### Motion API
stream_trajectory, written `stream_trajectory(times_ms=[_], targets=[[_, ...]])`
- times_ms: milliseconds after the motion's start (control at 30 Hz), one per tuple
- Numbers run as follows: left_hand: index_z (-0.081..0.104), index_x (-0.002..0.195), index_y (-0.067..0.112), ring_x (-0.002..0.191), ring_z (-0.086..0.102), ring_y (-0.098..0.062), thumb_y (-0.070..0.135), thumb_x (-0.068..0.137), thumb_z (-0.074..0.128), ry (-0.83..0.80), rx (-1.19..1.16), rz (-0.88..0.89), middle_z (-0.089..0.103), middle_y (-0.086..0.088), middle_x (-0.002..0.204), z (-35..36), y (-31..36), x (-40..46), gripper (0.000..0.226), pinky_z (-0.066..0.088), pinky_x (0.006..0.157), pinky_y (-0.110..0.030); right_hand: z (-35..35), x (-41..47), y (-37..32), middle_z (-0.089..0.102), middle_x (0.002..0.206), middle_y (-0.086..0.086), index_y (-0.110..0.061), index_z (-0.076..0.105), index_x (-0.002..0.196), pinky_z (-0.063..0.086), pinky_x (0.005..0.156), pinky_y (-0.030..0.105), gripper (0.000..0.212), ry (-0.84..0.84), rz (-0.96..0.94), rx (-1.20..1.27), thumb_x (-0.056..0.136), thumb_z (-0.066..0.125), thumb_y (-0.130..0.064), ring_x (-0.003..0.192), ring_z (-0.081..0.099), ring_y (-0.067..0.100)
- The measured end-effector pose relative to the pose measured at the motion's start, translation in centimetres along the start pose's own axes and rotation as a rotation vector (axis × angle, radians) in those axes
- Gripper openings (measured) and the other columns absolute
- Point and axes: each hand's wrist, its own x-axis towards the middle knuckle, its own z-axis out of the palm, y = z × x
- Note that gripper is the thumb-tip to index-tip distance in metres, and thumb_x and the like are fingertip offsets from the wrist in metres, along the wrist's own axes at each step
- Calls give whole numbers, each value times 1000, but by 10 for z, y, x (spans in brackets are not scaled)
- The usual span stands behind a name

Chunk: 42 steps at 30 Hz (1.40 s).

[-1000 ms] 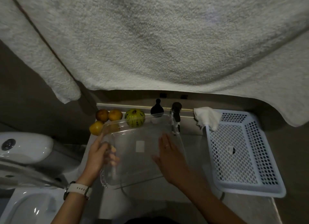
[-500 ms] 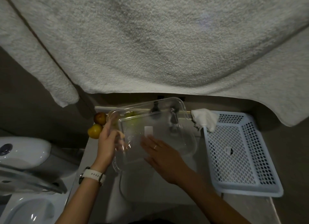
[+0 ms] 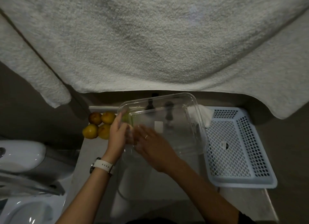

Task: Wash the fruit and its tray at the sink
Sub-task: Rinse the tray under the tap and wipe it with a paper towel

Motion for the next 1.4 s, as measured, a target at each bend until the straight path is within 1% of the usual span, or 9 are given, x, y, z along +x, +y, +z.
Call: stream_trajectory(times_ms=[200,333,433,533,767,967,1167,1267,1400], targets=[[42,143,31,52,56,-23,4,99,35,1,7,-55,61,-12,73,-25,-5,-1,52,51,44,-30,-5,-58,17,24,157,-13,-27,45,142,20,114,25,42,-15,36,150,104,32,-39,146,18,9],[37,146,29,46,59,-17,7,102,33,-13,-13,-92,62,-8,70,-30,-6,-4,49,51,40,-28,-16,-63,53,34,153,10,-11,53,133,41,105,43,50,81,245,-55,87,69,-23,139,37,26],[38,145,28,47,57,-18,5,101,34,-26,-12,-105,59,-9,70,-19,-5,-7,50,51,41,-29,-15,-34,64,-4,162,6,-10,12,153,11,121,36,64,33,370,38,102,33,-41,149,-4,20],[40,142,28,48,55,-19,5,102,33,-30,-21,-101,57,-9,70,-9,-2,-10,47,49,42,-30,-14,0,54,-11,161,8,-8,-1,154,0,121,33,69,45,286,-8,102,26,-45,149,-12,20],[38,144,32,48,56,-21,6,102,31,16,-32,-67,58,-12,74,-27,5,-5,50,49,39,-27,-5,-28,4,7,162,-8,-21,24,151,17,118,32,58,-123,-65,107,101,18,-48,149,6,12],[50,124,52,60,56,-24,5,99,37,81,9,-5,63,-7,75,-38,1,-9,55,52,54,-37,-17,-62,48,9,162,-4,-19,28,150,24,114,34,52,-33,220,93,103,34,-38,147,13,15],[56,121,39,60,63,-13,8,97,42,172,44,104,66,4,74,-33,4,-12,42,56,51,-32,-7,-51,27,1,162,8,-11,20,152,8,119,35,68,7,323,-8,97,16,-50,149,4,22],[60,99,30,53,64,-11,9,97,42,206,44,141,64,-3,73,-29,7,-13,28,54,45,-26,8,-47,-8,13,160,14,-7,29,148,12,119,38,64,10,283,12,100,31,-50,147,16,26],[63,78,52,49,61,-11,6,98,40,198,-2,138,61,-5,70,-22,12,-20,55,53,43,-25,19,-41,-45,59,133,14,-11,67,116,47,99,33,55,93,227,-84,79,67,-52,116,61,23]])
